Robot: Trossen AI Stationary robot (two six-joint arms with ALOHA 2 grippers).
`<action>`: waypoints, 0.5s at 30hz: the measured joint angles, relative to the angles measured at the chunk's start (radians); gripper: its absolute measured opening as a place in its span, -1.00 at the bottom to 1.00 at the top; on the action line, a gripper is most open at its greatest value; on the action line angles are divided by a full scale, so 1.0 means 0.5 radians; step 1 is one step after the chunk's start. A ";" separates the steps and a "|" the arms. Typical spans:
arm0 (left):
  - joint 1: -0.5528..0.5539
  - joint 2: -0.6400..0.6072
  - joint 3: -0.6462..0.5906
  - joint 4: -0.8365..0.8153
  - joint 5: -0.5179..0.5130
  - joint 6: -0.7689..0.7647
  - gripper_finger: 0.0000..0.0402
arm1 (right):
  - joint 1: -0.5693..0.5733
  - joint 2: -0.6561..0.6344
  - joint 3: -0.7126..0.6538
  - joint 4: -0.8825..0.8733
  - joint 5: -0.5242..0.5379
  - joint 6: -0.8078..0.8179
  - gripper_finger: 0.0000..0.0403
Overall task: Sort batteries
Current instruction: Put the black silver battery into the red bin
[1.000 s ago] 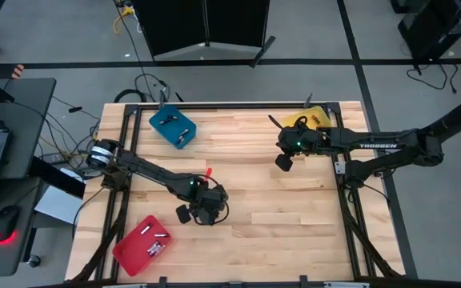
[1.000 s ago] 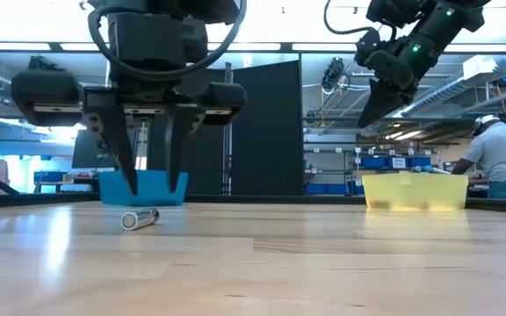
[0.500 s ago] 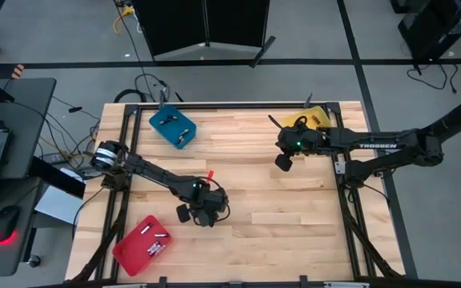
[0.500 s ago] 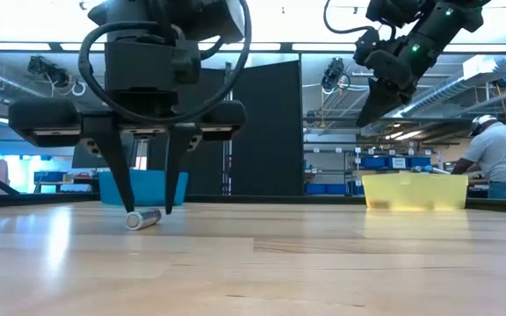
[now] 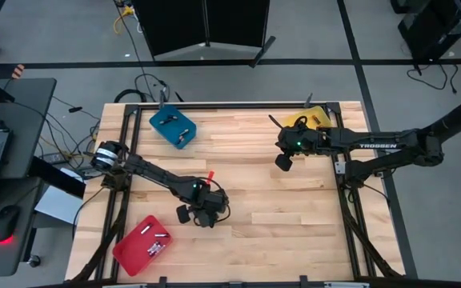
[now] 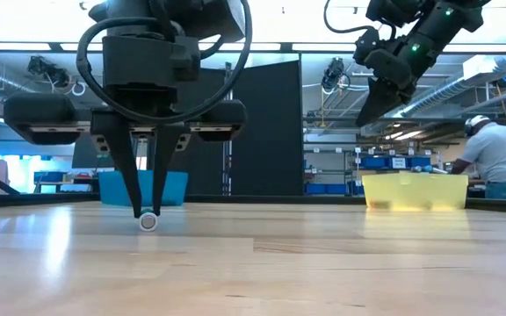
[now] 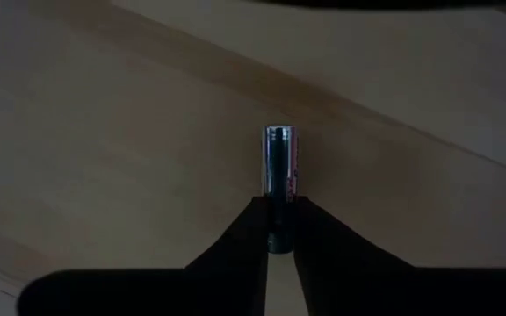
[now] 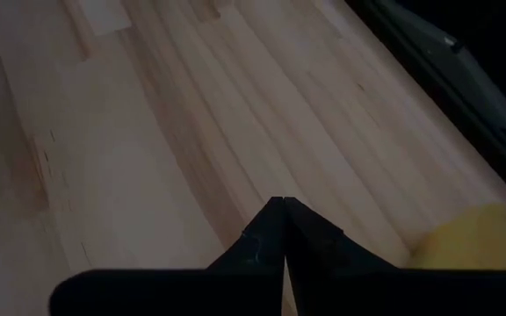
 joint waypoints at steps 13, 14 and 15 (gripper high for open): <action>-0.001 -0.004 -0.007 -0.015 -0.013 -0.250 -0.66 | 0.000 0.000 0.000 -0.001 -0.004 -0.010 -0.91; -0.001 -0.003 -0.007 -0.015 -0.013 -0.254 -0.64 | -0.001 0.000 0.000 -0.001 -0.010 -0.009 -0.90; -0.001 -0.001 -0.009 -0.019 -0.009 -0.260 -0.61 | 0.000 0.000 0.000 -0.001 -0.014 -0.009 -0.90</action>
